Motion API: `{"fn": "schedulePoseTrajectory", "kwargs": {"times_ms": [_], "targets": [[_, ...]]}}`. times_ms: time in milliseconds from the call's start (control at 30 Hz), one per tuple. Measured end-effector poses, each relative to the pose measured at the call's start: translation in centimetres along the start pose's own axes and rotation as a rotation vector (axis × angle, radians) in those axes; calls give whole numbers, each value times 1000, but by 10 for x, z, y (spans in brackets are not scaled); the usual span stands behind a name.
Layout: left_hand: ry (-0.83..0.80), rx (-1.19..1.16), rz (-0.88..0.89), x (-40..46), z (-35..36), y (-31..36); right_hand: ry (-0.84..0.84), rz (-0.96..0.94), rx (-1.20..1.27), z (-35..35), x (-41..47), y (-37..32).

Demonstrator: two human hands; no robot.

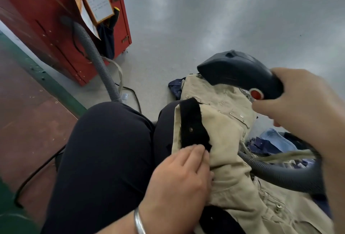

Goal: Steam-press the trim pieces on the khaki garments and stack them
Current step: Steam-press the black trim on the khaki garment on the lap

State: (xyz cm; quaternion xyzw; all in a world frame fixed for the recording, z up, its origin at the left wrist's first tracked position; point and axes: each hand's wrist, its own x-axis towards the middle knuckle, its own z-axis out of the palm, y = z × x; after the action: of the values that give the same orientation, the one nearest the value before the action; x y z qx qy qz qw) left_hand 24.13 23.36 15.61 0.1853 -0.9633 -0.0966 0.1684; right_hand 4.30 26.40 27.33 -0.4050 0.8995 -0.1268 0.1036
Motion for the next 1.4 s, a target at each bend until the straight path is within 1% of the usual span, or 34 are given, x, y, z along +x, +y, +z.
{"fn": "schedulePoseTrajectory", "kwargs": {"times_ms": [100,167,367,433,500,667,767,867,933,1000,1067,1200,1333,1400], "targets": [[-29,36,-11,10,-2,-13,-41,-25,-1,-16,-23,12],[-37,45,-25,15,-2,-16,-86,-5,-21,-17,-34,18],[-32,76,-21,11,-3,-4,-234,0,-162,3,-42,15],[-47,78,-30,11,-5,-2,-247,-9,-237,11,-38,11],[-55,68,-44,11,-7,-2,-263,-13,-230,17,-29,7],[-83,24,-83,13,-7,1,-194,-52,-175,33,8,-10],[-111,-5,-81,12,-8,1,-160,-12,-113,37,32,-14],[-140,-31,-87,10,-10,-3,-127,18,28,18,34,0],[-152,-42,-100,13,-9,-7,-125,-9,84,0,18,10],[-160,-43,-115,17,-8,-11,-152,-35,29,-12,-2,16],[-155,-28,-118,20,-7,-12,-196,-22,-19,-16,-19,20],[-144,16,-111,20,-6,-4,-278,-13,-79,-5,-29,26],[-130,69,-85,17,-5,-1,-283,-16,-159,11,-23,18],[-130,69,-90,17,-6,-2,-278,-15,-146,16,-16,10]]}}
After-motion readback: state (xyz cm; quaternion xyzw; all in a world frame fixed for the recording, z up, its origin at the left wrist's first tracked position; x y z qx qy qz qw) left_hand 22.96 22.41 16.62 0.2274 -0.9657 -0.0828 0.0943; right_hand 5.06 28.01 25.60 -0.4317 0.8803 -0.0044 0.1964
